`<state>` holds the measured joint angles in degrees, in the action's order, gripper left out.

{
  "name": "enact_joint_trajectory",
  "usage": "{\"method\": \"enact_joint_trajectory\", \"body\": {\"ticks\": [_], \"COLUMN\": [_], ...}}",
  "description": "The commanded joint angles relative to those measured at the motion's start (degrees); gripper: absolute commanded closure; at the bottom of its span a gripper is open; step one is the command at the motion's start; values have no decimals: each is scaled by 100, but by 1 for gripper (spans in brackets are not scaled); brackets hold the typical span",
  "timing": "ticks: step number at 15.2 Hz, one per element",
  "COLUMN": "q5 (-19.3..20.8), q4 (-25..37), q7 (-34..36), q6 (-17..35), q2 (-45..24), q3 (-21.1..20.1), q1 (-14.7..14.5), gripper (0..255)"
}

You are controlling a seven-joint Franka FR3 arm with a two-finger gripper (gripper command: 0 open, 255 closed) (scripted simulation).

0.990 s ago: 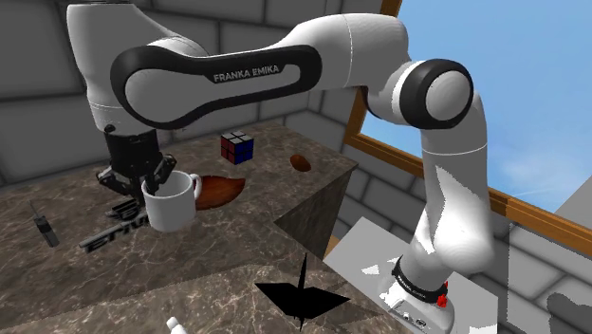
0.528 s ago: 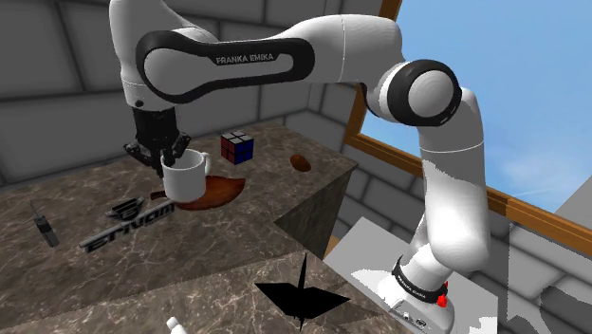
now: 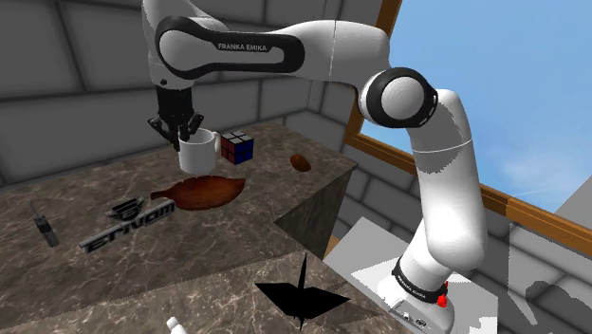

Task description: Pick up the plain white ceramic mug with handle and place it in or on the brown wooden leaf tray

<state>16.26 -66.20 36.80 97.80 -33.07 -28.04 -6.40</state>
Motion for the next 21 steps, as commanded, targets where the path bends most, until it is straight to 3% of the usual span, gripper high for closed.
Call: {"method": "enact_joint_trajectory", "body": {"ticks": [1, 21], "q5": [46, 130], "q4": [535, -1006], "q7": [-282, -105], "q6": [-247, 1282], "q2": [-266, -306], "q3": [84, 138], "q1": [66, 307], "gripper": [255, 255]}}
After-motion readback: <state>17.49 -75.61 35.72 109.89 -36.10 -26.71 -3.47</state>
